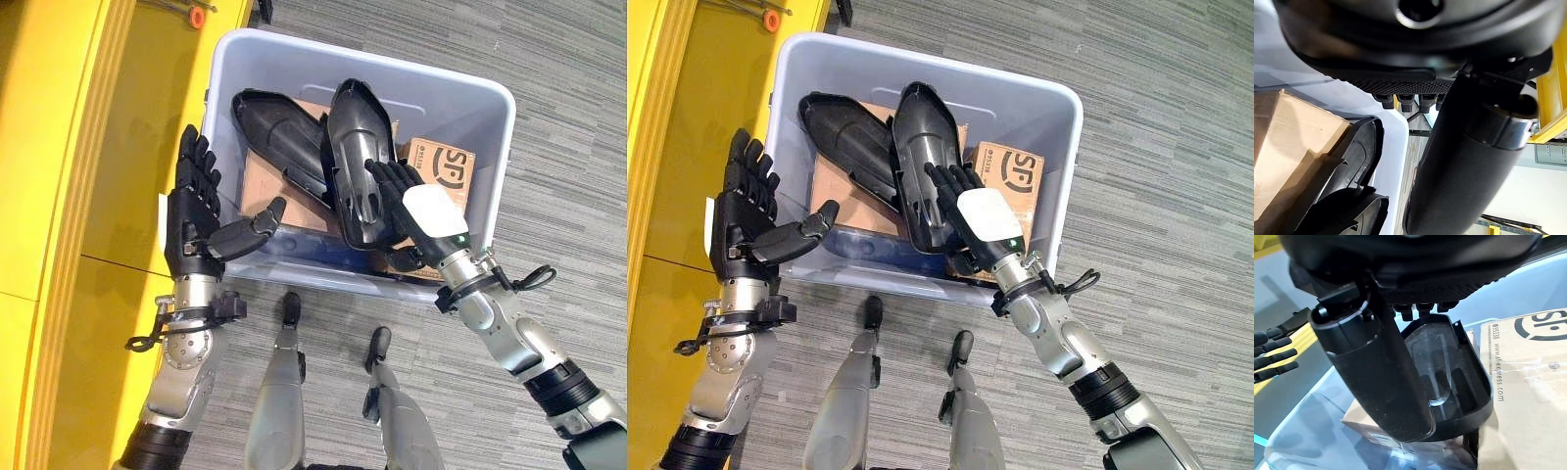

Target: Move parts from the plastic box to the shelf.

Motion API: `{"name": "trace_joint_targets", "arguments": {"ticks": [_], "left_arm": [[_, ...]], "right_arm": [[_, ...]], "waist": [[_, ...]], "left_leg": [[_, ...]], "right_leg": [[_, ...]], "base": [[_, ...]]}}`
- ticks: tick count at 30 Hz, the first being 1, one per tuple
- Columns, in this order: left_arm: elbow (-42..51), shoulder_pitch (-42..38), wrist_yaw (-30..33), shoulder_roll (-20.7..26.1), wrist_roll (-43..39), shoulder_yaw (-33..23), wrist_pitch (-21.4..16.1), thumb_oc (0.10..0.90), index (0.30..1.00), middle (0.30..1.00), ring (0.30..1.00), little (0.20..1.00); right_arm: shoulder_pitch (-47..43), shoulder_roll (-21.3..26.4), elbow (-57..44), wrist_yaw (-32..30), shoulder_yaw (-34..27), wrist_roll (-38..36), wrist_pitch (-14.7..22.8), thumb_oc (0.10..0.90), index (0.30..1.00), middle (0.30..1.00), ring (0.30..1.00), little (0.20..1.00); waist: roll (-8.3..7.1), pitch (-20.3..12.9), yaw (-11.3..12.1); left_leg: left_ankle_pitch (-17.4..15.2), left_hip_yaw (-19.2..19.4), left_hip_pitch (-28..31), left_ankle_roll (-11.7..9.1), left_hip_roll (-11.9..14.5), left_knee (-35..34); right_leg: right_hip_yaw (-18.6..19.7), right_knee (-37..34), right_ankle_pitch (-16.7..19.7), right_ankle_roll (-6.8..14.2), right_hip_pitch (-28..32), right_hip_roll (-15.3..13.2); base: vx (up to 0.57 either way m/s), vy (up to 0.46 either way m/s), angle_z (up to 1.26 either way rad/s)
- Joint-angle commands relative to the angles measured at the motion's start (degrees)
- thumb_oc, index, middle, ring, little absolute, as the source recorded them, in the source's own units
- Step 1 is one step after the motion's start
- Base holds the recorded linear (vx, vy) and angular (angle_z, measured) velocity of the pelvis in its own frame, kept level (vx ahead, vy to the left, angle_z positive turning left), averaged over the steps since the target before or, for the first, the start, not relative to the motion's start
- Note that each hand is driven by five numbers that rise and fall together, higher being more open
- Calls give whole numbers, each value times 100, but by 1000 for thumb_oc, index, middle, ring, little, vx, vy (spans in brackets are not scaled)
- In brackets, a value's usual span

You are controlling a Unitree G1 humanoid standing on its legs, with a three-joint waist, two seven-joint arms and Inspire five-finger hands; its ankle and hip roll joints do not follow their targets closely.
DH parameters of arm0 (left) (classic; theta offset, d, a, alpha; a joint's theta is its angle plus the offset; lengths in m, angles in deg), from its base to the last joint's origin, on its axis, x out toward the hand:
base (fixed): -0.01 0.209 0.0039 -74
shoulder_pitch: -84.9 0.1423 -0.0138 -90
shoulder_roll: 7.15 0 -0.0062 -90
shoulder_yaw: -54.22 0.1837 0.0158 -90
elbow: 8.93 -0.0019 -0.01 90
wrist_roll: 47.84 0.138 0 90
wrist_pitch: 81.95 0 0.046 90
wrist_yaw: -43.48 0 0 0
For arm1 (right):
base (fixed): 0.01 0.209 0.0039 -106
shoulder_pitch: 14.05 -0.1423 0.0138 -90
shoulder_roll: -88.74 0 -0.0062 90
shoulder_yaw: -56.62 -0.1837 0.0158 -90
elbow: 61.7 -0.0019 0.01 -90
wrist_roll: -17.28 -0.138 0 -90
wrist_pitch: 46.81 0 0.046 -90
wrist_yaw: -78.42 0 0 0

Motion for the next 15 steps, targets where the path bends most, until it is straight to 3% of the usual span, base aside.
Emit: {"name": "trace_joint_targets", "arguments": {"ticks": [1,15], "left_arm": [[922,-98,14,97,310,-311,-656,900,1000,1000,1000,1000],[893,-152,30,63,280,-269,-697,900,1000,1000,1000,1000]], "right_arm": [[-504,46,-301,-310,42,-16,220,900,1000,1000,1000,1000],[-742,-89,212,-360,289,89,138,900,1000,1000,1000,1000]], "waist": [[-66,-231,-34],[-13,-177,12]], "left_leg": [[237,8,-454,-244,306,150],[252,5,-499,-235,295,145]], "right_leg": [[44,491,-593,42,366,-290],[33,531,-626,37,336,-273]], "base": [[0,0,0],[0,0,0]]}}
